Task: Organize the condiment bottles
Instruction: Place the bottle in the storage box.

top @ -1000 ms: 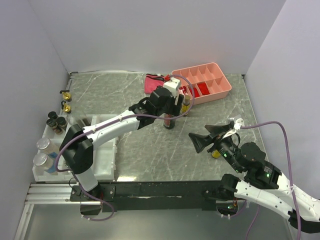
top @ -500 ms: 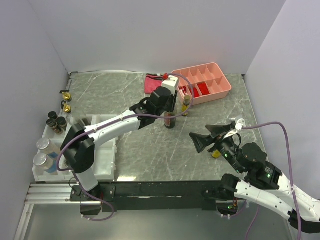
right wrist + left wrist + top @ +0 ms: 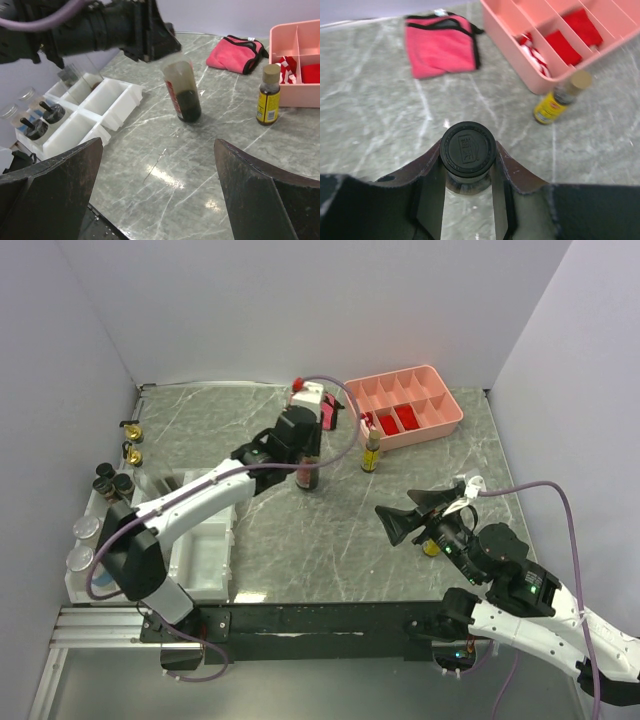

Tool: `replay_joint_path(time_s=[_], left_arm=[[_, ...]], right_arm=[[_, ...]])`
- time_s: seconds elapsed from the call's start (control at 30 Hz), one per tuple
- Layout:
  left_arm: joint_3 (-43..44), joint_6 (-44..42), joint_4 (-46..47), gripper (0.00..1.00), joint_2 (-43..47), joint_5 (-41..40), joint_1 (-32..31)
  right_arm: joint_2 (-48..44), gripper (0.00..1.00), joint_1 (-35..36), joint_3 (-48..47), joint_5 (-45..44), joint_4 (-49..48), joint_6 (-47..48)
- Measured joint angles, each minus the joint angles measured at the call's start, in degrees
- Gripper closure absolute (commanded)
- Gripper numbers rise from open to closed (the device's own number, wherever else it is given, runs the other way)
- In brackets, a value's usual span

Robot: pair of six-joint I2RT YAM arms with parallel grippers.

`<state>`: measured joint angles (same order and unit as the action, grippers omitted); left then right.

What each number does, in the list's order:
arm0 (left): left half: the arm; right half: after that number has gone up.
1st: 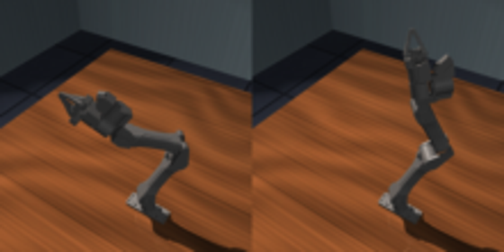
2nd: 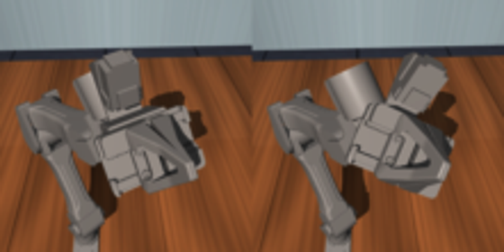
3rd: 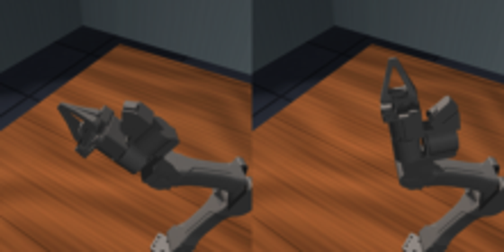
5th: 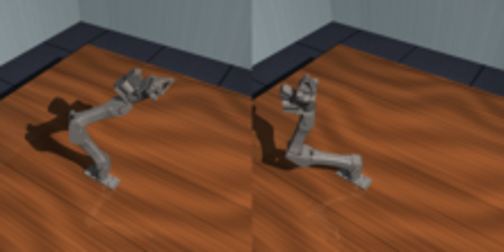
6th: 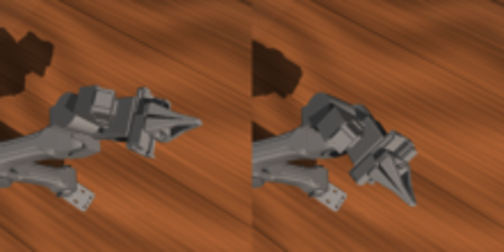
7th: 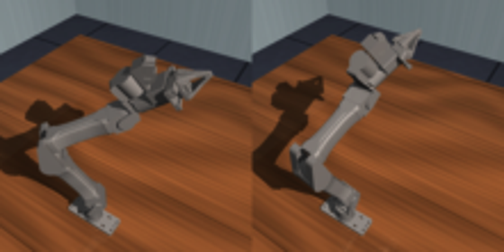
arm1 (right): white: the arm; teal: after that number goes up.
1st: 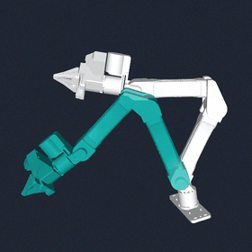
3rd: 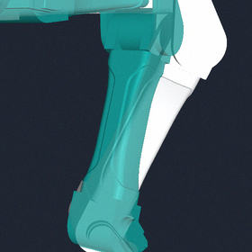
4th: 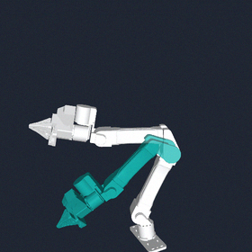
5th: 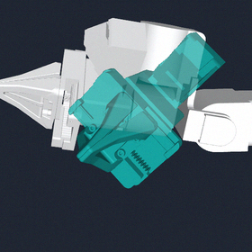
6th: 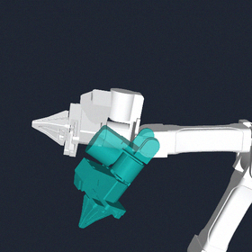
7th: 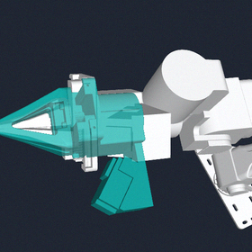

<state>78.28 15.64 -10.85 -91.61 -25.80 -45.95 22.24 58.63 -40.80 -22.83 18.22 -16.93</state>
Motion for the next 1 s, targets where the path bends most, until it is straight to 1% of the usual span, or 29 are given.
replay_joint_path(time_s=[0.17,0.4,0.5,0.63,0.8,1.0], left_arm=[[-1.0,0.2,-2.2,0.99,6.0,-1.5,4.2],[-2.1,0.3,-6.1,0.99,16.0,-4.3,13.9],[-4.0,0.0,-7.4,0.99,20.4,-6.0,17.7],[-7.1,0.2,-9.1,0.99,25.1,-5.5,22.2],[-12.8,0.1,-9.0,0.99,28.0,-5.5,24.7],[-19.9,0.3,-8.3,0.99,28.5,-5.4,25.9]], right_arm=[[0.1,0.00,0.0,0.0,0.4,-0.7,0.0],[1.0,0.00,0.0,0.0,1.0,-1.1,0.0],[1.5,0.00,0.0,0.0,1.4,-1.6,0.0],[2.5,0.00,0.0,0.0,1.8,-2.3,0.0],[3.4,0.00,0.0,0.1,2.8,-2.6,0.0],[3.7,0.00,0.0,0.1,3.0,-2.9,-0.2]])
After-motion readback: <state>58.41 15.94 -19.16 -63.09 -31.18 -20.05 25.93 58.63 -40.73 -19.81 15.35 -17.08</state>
